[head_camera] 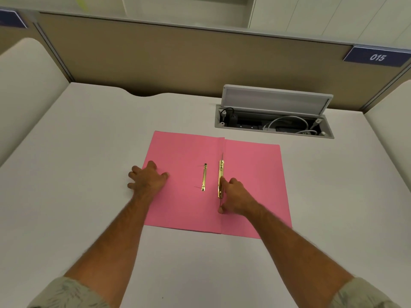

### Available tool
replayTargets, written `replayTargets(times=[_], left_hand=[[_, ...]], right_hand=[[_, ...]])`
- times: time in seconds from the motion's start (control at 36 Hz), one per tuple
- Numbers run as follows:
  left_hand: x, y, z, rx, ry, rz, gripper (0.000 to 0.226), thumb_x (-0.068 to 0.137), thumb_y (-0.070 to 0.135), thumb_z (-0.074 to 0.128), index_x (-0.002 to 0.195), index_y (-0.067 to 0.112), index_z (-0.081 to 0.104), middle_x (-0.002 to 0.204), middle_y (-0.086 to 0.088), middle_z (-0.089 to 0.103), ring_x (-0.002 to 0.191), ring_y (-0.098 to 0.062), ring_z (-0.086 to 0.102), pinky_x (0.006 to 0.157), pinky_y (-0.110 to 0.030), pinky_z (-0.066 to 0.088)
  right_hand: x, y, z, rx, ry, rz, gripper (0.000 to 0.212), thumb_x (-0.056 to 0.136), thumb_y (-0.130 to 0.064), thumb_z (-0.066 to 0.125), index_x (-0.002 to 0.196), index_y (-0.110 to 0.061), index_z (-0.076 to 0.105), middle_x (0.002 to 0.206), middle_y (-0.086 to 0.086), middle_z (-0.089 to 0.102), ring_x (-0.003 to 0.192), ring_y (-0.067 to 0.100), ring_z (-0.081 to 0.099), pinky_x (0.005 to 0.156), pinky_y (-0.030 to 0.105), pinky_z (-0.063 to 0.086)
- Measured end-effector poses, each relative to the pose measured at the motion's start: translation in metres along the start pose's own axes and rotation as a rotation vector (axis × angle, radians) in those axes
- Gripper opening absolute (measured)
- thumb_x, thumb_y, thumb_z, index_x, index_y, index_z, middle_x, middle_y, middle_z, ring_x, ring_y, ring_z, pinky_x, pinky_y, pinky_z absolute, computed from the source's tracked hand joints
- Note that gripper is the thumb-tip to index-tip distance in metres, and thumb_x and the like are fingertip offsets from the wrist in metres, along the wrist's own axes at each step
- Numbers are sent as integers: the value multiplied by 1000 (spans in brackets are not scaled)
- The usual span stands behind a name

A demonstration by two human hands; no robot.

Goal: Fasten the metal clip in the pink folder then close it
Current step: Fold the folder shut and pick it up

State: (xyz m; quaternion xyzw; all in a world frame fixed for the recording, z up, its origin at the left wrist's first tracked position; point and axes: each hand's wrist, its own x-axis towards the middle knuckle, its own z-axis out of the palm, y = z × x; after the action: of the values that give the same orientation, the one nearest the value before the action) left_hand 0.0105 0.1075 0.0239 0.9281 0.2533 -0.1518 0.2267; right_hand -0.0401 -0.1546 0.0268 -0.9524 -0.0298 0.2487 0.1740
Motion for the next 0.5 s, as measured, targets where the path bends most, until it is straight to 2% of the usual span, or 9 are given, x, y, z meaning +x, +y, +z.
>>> replayTargets(times=[0.11,0.22,0.33,0.42,0.5], left_hand=[[1,3,-6,-181,21,-105,51,83,43,74,121,17,54,135,-20,40,127,-39,39,102,-52,39],[4,0,-17,-330,18,-184,64,82,39,78,131,10,48,140,-23,40,130,-42,40,106,-54,42],[3,-5,-32,-431,44,-185,70,84,33,77,137,5,41,138,-23,52,128,-43,49,109,-55,41],[-2,1,-46,-422,121,-178,59,88,25,70,135,7,37,128,-19,61,123,-42,53,109,-53,35],[-9,12,-61,-390,186,-153,43,89,19,64,128,9,46,118,-17,65,117,-40,57,106,-51,29]], right_hand=[[-2,-4,-2,-19,-7,16,104,68,-28,89,151,-9,29,124,15,47,114,29,47,88,38,52],[-4,-7,-2,-18,-10,30,107,69,-26,89,153,-9,25,127,16,47,116,30,47,91,39,52],[-8,-9,-3,-18,-9,38,108,69,-26,88,154,-9,23,127,16,46,117,31,46,90,39,52],[-11,-11,-5,-18,-13,43,108,70,-27,88,155,-9,22,128,16,46,117,30,46,91,40,53],[-14,-13,-7,-3,-15,55,111,71,-27,87,156,-9,18,129,17,45,119,32,46,93,41,53]])
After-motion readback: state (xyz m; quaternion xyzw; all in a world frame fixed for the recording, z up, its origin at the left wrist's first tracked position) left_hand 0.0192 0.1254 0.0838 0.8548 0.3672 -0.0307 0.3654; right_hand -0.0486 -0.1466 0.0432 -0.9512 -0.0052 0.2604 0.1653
